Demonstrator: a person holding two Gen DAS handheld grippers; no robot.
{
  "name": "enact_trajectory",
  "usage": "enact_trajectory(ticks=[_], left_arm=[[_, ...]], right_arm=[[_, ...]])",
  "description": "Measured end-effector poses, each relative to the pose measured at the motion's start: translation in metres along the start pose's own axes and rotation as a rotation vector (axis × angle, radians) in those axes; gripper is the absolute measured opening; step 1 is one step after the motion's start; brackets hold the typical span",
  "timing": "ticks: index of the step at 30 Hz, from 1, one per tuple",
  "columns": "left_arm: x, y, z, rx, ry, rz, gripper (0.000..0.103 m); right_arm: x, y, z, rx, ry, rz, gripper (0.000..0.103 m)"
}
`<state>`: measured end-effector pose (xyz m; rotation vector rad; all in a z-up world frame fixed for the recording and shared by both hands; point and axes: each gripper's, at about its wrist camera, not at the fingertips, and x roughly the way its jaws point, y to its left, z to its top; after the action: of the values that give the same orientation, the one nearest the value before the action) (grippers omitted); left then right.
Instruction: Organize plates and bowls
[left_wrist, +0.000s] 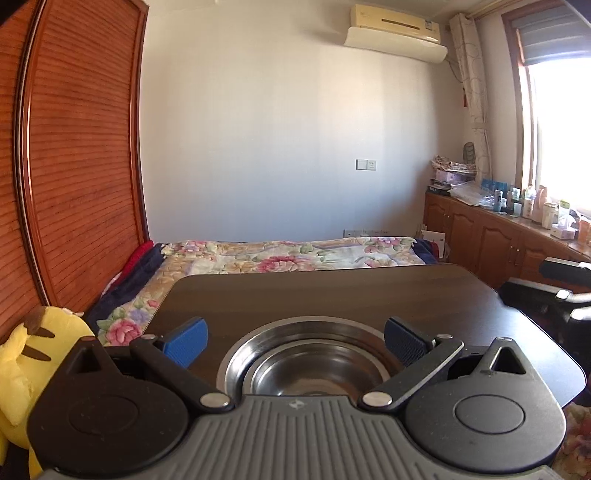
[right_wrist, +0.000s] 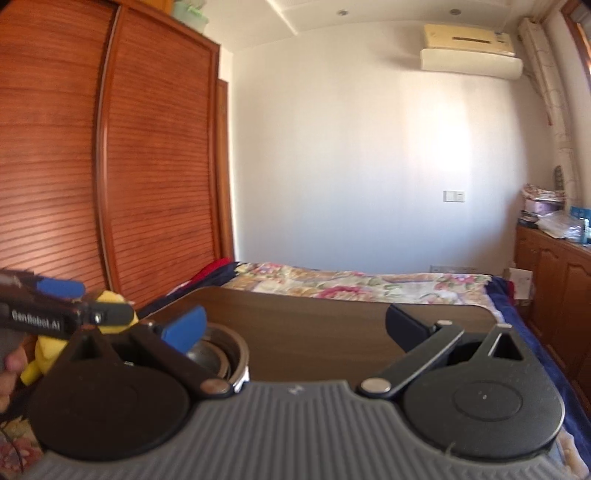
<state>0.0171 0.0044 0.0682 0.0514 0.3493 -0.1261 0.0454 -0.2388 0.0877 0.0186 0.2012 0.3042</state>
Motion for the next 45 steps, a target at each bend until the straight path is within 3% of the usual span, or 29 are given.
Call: enact_trajectory(ticks=[6,17,45], left_arm=[[-0.010,-0.018,0.002,0.037,-0.037,0.041,0.103],[-0.018,-0.030,-0.009,0.046,-0.028,0.037,0.103],[-0.005,-0.019,-0.047,0.032,0.051,0.054,0.103]], right_arm=[[-0.016,-0.007,0.004,0.008,-0.029,-0.091,0.103],[-0.020,-0.010,-0.008,0.027,-0.034,-0.151,0.103],[-0.013,-0.008,-0.040,0.022,0.029,-0.190,0.103]])
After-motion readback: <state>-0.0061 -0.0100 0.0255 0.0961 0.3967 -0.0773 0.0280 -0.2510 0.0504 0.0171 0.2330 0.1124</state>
